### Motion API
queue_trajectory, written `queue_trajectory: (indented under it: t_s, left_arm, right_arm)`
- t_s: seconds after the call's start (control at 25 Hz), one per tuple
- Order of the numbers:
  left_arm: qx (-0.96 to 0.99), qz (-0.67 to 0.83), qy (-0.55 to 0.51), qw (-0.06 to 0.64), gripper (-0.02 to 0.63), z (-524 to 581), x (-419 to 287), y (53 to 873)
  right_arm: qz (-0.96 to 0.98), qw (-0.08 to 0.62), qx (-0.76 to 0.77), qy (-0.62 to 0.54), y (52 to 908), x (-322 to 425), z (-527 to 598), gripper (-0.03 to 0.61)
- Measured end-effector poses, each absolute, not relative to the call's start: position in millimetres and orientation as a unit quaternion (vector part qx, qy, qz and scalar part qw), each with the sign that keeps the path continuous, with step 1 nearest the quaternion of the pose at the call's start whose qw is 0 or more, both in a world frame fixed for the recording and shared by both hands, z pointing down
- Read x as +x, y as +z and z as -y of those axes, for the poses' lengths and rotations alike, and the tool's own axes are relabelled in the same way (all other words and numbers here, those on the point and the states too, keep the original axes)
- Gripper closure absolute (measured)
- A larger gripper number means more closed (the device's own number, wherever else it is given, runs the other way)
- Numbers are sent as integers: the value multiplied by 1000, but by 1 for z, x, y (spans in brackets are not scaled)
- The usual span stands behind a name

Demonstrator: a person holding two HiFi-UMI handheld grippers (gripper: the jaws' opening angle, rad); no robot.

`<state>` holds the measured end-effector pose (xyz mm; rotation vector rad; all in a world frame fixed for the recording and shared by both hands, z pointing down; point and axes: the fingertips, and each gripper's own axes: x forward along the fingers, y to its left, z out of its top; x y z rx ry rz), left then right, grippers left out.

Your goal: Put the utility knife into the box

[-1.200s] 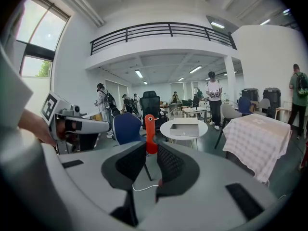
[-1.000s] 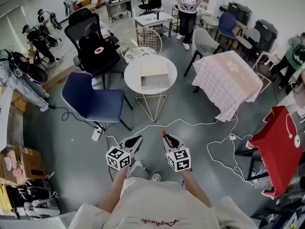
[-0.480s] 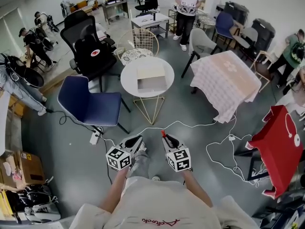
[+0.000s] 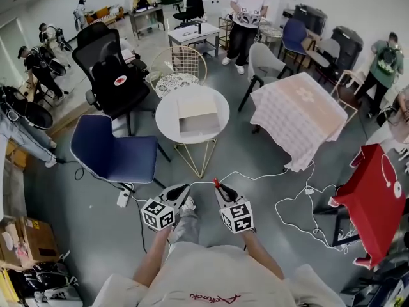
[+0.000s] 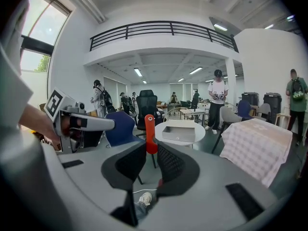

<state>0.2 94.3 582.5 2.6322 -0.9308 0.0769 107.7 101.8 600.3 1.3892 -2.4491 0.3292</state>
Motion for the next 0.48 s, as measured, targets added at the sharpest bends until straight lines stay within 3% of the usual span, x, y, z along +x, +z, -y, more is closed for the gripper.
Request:
queue_trajectory:
  t_s: [0.48]
  left_arm:
    - [927,324,25,187,603,-13,-6,600]
  right_arm:
    - [851,171,481,123,619,99,-27,497]
